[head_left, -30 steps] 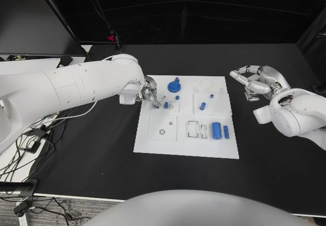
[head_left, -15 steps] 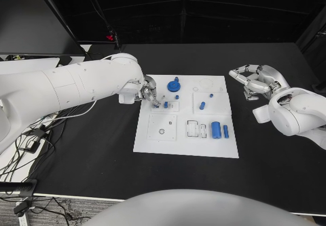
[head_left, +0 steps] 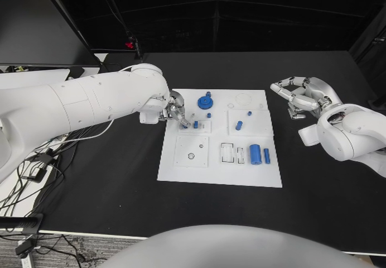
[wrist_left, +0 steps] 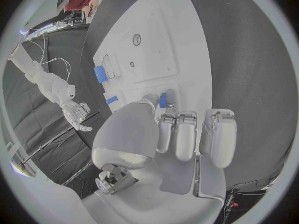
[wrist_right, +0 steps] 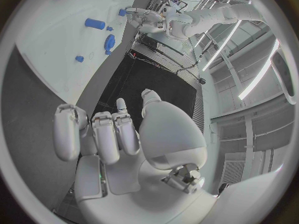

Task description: Assemble the parts on the task board

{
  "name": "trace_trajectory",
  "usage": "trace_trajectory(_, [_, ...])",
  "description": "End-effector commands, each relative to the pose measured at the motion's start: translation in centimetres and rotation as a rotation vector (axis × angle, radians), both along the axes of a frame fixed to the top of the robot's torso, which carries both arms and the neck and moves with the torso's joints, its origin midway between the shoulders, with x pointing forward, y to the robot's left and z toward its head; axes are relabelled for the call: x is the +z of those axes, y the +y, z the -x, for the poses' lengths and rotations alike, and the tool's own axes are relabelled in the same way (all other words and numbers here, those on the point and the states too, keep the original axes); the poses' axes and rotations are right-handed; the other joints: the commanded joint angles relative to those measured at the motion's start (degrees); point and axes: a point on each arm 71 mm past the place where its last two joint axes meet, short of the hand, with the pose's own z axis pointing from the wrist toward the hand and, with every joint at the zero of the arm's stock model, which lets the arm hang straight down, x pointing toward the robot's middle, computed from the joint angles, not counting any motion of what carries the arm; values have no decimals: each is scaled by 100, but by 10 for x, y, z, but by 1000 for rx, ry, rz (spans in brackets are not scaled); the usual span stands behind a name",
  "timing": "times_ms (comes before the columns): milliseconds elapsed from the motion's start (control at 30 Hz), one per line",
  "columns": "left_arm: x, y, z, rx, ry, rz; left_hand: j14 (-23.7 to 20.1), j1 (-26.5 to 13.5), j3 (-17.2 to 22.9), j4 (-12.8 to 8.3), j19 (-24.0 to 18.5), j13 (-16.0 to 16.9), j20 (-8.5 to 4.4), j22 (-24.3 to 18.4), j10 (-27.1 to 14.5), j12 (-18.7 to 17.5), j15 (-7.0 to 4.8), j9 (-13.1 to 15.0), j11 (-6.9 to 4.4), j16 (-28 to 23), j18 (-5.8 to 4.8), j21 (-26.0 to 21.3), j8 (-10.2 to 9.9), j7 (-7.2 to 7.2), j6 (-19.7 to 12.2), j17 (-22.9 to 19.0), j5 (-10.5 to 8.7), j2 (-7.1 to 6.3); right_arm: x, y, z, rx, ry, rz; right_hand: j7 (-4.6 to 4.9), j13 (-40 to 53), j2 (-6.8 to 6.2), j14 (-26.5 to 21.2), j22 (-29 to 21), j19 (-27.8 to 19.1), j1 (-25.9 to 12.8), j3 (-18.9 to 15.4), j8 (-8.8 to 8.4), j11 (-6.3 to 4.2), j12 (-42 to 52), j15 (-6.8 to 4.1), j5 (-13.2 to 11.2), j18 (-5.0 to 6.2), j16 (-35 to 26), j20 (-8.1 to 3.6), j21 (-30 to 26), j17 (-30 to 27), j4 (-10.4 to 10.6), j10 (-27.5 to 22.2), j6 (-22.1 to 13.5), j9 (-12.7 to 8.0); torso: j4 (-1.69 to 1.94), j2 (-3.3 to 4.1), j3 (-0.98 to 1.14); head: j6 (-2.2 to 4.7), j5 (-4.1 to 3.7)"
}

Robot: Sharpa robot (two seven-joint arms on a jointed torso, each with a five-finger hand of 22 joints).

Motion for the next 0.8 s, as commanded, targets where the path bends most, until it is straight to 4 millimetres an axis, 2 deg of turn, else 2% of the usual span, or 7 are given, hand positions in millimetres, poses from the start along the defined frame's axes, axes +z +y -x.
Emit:
trace_trajectory(33, [-8,-1,4,-17,38,-18,609,-133,-81,-3,598,1505,-17,1510,586,20,-22,-23,3,5,-81,18,-31,25,-37,1510,-89,-15,1,1,0,2,-7,-2,393,1506,42,606,1139,-18,2,-31,27,43,14,36,21,102,14,15,-23,1509,12,586,-36,-8,-1,3,-1,7,-11])
trace_trajectory(200, [-8,-1,4,-13,33,-16,609,-514,-347,0,598,1505,-13,1510,586,20,-16,-48,8,5,-81,18,-43,31,-27,1510,-184,-86,1,0,0,1,-6,-2,393,1506,44,606,1142,-12,5,-33,32,44,14,36,23,100,14,16,-17,1509,12,586,-35,-9,0,4,-1,7,-19])
trace_trajectory(300, [-7,-1,3,-7,27,-15,609,-735,-482,-2,598,1505,-9,1510,586,20,-10,-63,10,5,-81,18,-51,33,-20,1510,-388,-55,1,1,0,2,-6,-2,393,1506,44,606,1142,-12,5,-33,32,44,14,36,23,100,14,16,-17,1509,12,586,-35,-9,1,5,-1,7,-21])
trace_trajectory(800, [-7,1,2,25,5,-24,609,-1113,-832,-3,598,1505,4,1510,586,20,4,-80,16,5,-81,18,-44,40,-16,1510,-624,-77,1,1,0,3,-4,-2,393,1506,44,606,1142,-12,5,-33,32,44,14,36,23,100,14,16,-17,1509,12,586,-35,-9,1,0,-2,3,-4])
